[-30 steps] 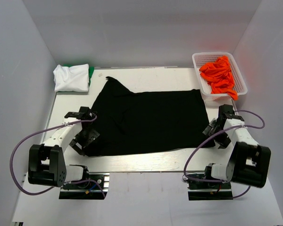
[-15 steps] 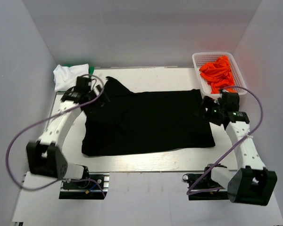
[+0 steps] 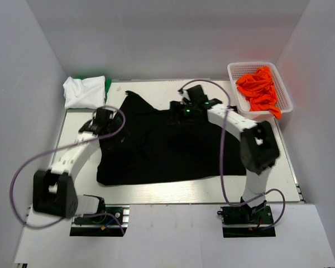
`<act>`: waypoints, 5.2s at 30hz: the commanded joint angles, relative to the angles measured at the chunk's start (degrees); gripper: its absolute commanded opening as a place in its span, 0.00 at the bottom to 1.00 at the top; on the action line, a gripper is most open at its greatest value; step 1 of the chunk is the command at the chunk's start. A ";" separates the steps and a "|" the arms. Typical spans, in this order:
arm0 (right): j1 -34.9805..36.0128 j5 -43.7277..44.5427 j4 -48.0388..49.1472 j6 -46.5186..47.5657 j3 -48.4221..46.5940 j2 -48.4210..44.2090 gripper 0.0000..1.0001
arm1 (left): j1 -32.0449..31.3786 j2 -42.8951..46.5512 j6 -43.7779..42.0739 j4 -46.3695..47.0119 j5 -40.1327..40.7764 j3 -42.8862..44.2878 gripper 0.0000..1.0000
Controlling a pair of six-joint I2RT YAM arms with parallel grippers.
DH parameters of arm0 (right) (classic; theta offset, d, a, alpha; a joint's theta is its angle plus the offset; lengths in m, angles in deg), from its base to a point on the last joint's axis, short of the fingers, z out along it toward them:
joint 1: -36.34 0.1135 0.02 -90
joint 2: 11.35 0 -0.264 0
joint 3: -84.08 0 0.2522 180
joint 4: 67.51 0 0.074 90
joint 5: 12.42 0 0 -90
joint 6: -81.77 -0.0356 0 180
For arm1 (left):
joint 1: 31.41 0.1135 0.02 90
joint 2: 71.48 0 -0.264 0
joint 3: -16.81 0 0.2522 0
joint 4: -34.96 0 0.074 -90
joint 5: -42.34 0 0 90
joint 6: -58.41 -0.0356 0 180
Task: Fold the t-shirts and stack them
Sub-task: Fold the flattened tshirt in 1/3 of the way, then grap the side of the flattened tshirt furthest away from the robot with both arms
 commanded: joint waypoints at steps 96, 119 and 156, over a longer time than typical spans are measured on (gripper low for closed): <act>6.11 -17.34 15.99 -1.05 -22.79 27.46 0.90 | 0.19 11.73 7.13 7.09 -0.07 -27.99 1.00; -4.87 10.94 1.84 -2.08 17.17 -19.89 0.90 | -0.42 3.46 3.96 15.24 -10.43 -10.48 1.00; -10.68 20.34 -11.96 -2.09 20.82 -30.48 0.90 | 0.54 5.02 2.58 6.46 5.90 0.03 1.00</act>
